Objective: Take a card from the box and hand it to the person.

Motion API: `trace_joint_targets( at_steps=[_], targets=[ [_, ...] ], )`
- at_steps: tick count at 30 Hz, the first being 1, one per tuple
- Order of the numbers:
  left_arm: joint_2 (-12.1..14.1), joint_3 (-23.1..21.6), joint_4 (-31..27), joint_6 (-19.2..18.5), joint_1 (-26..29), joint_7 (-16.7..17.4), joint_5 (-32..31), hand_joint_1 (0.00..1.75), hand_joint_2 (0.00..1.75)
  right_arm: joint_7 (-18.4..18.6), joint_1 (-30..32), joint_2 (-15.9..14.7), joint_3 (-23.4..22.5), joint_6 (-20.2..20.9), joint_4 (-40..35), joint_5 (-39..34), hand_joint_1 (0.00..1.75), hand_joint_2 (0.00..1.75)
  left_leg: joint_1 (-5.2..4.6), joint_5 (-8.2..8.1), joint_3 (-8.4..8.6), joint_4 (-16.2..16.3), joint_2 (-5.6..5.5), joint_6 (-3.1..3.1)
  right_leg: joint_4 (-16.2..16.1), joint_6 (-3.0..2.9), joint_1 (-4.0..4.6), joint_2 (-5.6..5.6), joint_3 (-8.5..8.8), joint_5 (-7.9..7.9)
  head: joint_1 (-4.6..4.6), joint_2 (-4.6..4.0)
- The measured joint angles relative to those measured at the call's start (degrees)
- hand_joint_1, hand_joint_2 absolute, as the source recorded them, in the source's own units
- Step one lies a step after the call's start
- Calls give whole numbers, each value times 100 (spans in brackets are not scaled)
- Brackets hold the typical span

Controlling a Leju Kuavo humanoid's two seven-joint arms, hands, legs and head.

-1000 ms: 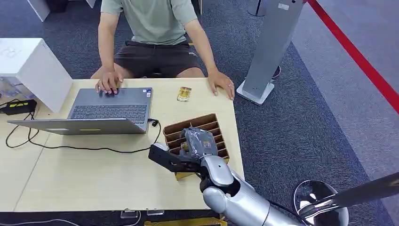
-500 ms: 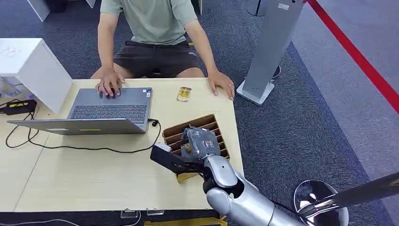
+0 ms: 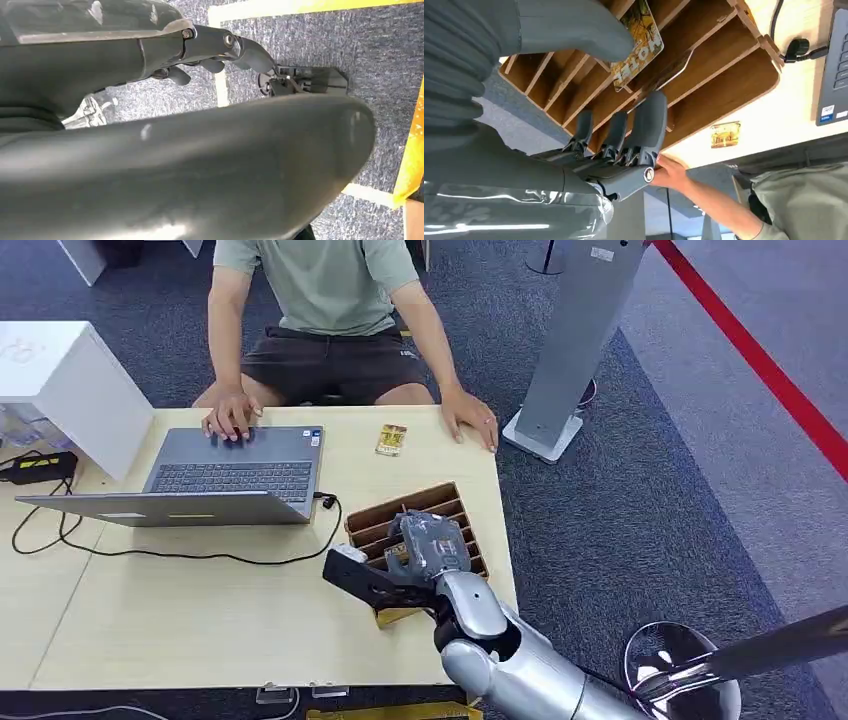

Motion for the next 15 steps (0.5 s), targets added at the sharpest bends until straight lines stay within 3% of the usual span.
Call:
trace_joint_targets(
  at_steps=[9, 15],
  targets=[
    [0, -13, 0, -17, 0, 4, -55, 0, 0, -122, 12, 9, -2, -83, 186, -9, 79, 175, 0, 0, 0, 0, -1, 0, 0, 0, 0, 0, 1, 0, -2, 0],
    [0, -15, 0, -15, -1, 18, -48, 0, 0, -212, 6, 41, -4, -142, 339, -20, 89, 175, 0, 0, 0, 0, -1, 0, 0, 0, 0, 0, 1, 0, 2, 0]
  ],
)
